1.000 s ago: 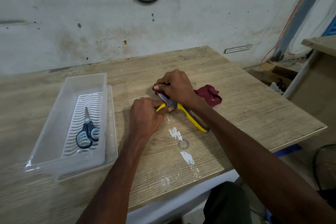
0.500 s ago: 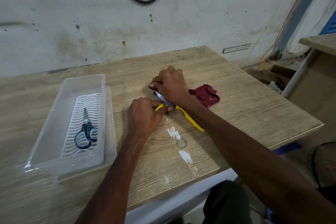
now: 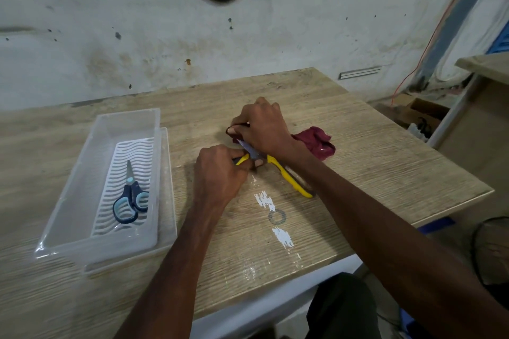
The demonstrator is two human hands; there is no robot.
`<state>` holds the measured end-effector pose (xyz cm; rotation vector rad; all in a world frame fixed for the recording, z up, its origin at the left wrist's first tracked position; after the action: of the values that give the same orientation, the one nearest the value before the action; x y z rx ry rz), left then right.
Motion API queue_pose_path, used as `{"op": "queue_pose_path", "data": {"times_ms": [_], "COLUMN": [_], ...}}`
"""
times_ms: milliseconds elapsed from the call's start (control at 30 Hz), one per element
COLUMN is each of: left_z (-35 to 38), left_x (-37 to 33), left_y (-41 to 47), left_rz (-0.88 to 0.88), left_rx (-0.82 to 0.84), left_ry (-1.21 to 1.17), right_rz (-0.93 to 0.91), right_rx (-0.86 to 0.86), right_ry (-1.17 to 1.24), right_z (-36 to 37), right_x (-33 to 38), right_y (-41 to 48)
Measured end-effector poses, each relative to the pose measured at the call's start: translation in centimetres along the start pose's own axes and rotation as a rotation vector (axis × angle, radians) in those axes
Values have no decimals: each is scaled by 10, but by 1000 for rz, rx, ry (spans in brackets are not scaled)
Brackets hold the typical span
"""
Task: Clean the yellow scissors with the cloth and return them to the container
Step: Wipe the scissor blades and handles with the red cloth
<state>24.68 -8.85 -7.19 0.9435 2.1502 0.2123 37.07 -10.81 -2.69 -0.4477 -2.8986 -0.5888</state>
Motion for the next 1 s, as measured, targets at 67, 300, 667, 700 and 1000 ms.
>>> {"op": "queue_pose_path", "data": {"times_ms": [67,300,667,700,1000], "left_z": [-1,1,2,2,1], "left_x": [0,-1,1,1,-1], "left_y": [1,1,1,1,-1], "left_rz": [-39,-3,-57,-53,-20], "left_rx": [-4,-5,-17,-21,-12], "left_ry": [-27,18,-45,-35,-28], "right_rz": [-51,-66,-50,-90,-96], "right_rx": [22,6,-201,-201,-147], "right_ry": [-27,-4,-184,-160,-144], "right_z": [-8,-15,-12,-8,-11], "right_x": [-7,-20,-38,-34,-27], "right_y": [-15,-37,-64,-67,-59]}}
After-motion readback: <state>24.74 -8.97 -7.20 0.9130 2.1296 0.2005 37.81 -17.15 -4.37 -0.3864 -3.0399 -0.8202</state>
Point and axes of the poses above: each hand's wrist, its own y-axis towards the middle knuckle, its own z-axis out of the palm, x = y × z, the point moved 2 cm from there along y, towards the middle knuckle
